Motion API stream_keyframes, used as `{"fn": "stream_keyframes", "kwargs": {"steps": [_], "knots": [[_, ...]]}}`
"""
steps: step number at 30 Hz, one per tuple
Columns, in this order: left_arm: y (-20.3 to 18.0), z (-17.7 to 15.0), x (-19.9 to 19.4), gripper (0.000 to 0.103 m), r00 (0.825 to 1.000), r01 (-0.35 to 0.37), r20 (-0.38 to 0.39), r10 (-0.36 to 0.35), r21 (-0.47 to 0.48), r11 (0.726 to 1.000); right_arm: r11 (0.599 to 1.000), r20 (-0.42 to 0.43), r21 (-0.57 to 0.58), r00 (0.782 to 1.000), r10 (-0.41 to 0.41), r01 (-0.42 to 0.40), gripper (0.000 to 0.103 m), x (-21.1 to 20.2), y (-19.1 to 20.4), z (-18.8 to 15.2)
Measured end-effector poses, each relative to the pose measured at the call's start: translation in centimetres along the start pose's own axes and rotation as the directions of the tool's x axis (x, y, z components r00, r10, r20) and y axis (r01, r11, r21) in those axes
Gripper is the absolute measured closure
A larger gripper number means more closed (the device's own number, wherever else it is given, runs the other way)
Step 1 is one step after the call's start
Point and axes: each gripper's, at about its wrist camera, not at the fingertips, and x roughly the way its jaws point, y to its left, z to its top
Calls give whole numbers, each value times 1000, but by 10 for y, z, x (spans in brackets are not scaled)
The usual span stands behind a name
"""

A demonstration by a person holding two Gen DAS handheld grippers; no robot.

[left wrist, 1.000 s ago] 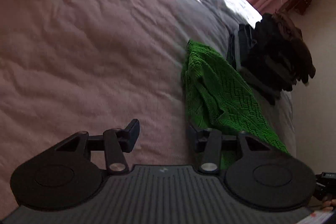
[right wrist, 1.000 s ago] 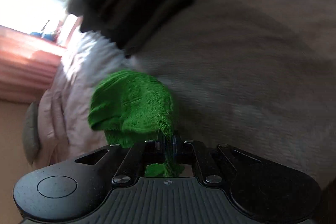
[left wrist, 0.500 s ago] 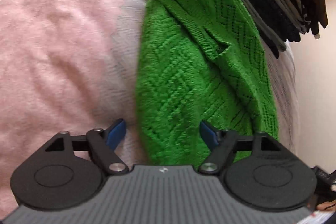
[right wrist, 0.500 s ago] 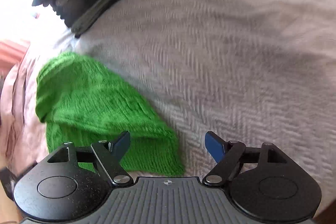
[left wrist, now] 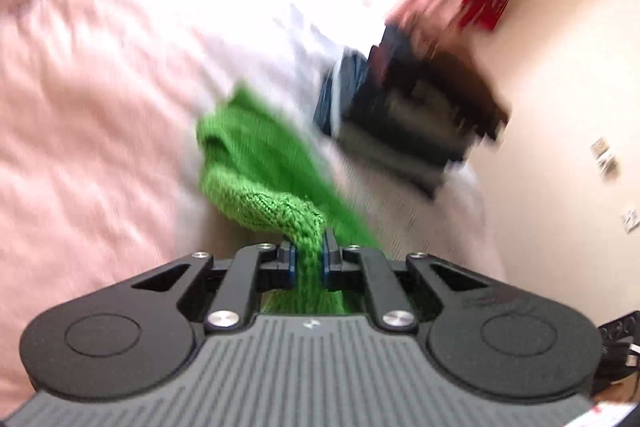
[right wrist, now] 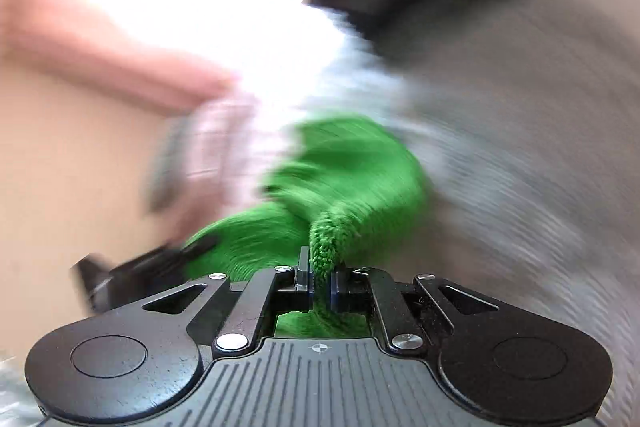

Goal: Organize objects
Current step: 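Lift the vest with both grippers and shake it open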

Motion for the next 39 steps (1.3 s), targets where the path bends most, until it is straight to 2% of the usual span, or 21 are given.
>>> {"fn": "stream_keyframes", "kwargs": {"steps": [2, 5, 9, 10, 12, 15, 18, 21, 23, 25, 26, 28, 30, 32, 34, 36, 37, 38, 39], "knots": [[-2, 35, -51, 95, 997, 8, 77, -8, -2, 1000, 985, 12, -123, 992, 128, -125, 100, -19, 48, 14], [-17, 77, -113, 95, 987, 7, 162, -13, 41, 999, 921, 43, -245, 945, 324, -304, 100, -41, 108, 34], [-41, 130, -157, 95, 960, 2, 278, -30, 101, 995, 834, 65, -354, 878, 474, -424, 99, -30, 165, 62], [-43, 142, -160, 95, 954, -1, 297, -32, 109, 994, 822, 69, -366, 868, 491, -436, 100, -19, 177, 71], [-43, 171, -157, 95, 947, -38, 320, 0, 112, 993, 833, 98, -348, 867, 488, -430, 100, 9, 196, 92], [-24, 207, -147, 95, 946, -85, 319, 59, 68, 994, 894, 174, -325, 910, 377, -308, 99, 58, 218, 127], [0, 240, -138, 95, 940, -133, 322, 117, 30, 991, 941, 224, -232, 928, 297, -245, 100, 105, 228, 169], [3, 268, -139, 95, 919, -158, 371, 131, 44, 986, 936, 270, -267, 915, 301, -229, 100, 122, 245, 210], [-9, 285, -154, 95, 891, -168, 439, 117, 79, 983, 927, 291, -297, 902, 318, -231, 100, 119, 261, 228], [-24, 291, -178, 95, 860, -141, 507, 65, 115, 983, 912, 310, -333, 885, 346, -240, 100, 110, 275, 232], [-29, 289, -189, 95, 846, -137, 530, 47, 132, 982, 903, 310, -343, 876, 370, -260, 99, 109, 279, 233], [-35, 274, -204, 94, 837, -138, 546, 28, 162, 977, 891, 308, -361, 866, 393, -276, 99, 98, 278, 224], [-34, 245, -211, 94, 850, -148, 525, 31, 181, 972, 895, 281, -348, 880, 384, -279, 99, 87, 263, 202], [-23, 205, -207, 94, 878, -151, 476, 54, 167, 974, 910, 237, -312, 905, 353, -273, 99, 78, 236, 171], [0, 153, -194, 93, 919, -155, 381, 102, 110, 982, 941, 150, -249, 951, 272, -230, 98, 73, 198, 129], [31, 97, -179, 89, 950, -187, 256, 177, 18, 982, 976, 10, -179, 992, 129, -125, 90, 76, 155, 82], [46, 67, -172, 87, 952, -246, 184, 245, -21, 969, 988, -73, -145, 996, 49, -59, 75, 78, 134, 60], [62, 38, -165, 88, 941, -318, 100, 324, -68, 946, 992, -157, -123, 987, -35, 15, 54, 80, 113, 37], [75, 13, -158, 88, 925, -377, 14, 380, -89, 922, 986, -210, -116, 968, -140, 117, 49, 78, 91, 14]]}}
